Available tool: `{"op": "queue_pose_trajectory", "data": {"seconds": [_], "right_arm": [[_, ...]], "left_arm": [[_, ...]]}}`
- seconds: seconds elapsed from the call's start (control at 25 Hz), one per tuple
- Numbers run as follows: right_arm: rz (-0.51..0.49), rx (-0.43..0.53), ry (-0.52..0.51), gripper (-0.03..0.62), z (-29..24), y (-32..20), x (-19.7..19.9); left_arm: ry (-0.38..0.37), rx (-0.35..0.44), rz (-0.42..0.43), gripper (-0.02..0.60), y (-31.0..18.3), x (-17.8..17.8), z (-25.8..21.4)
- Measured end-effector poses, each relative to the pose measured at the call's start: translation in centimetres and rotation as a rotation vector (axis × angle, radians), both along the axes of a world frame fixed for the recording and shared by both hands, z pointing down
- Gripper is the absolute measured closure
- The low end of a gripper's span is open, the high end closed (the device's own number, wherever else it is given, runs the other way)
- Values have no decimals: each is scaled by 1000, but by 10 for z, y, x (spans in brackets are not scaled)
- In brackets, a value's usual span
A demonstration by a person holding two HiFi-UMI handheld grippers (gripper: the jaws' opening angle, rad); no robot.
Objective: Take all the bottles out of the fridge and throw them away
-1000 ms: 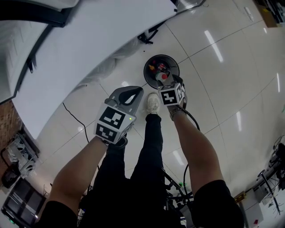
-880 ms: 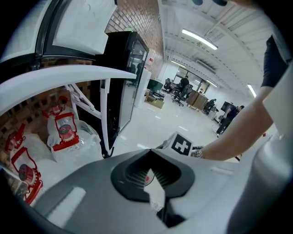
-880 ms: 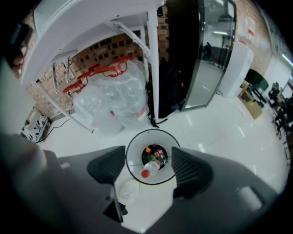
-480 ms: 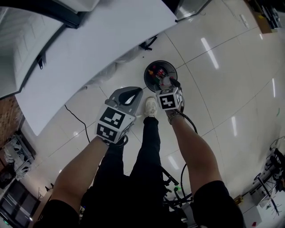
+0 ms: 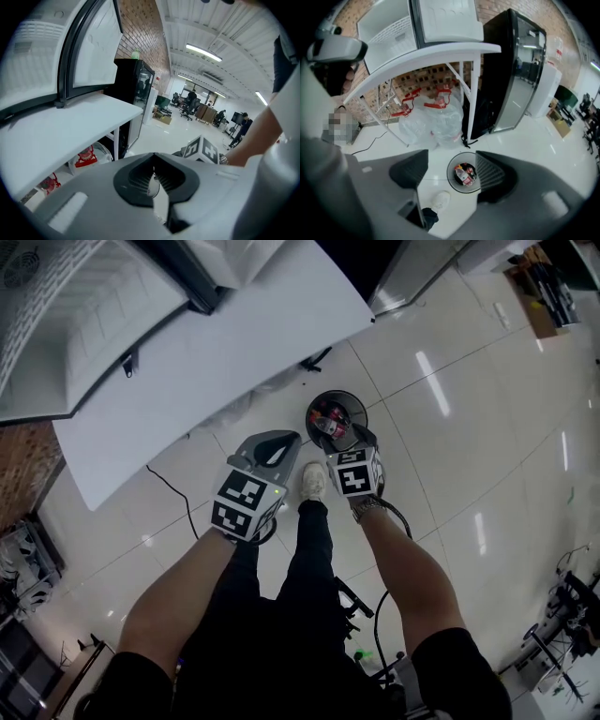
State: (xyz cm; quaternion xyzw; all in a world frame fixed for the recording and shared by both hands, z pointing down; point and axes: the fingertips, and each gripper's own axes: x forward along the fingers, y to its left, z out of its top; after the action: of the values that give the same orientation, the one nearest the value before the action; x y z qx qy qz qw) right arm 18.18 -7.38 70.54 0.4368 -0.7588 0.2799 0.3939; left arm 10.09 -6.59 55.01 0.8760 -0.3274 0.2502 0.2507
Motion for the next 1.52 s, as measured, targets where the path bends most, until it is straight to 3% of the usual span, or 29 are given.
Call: {"op": "queue_pose_trajectory", "data": {"seconds": [0.56, 1.16, 1.52], "right_arm": [[-71, 192, -120, 278, -161, -3, -69], [-360, 430, -302, 284, -319, 3, -216], [-462, 522, -346, 289, -384, 14, -275]], "left_arm": [[47, 140, -145, 578, 2, -65, -100], [44, 350, -406, 578, 17, -203, -207], [52, 425, -510, 578, 37, -259, -248]]}}
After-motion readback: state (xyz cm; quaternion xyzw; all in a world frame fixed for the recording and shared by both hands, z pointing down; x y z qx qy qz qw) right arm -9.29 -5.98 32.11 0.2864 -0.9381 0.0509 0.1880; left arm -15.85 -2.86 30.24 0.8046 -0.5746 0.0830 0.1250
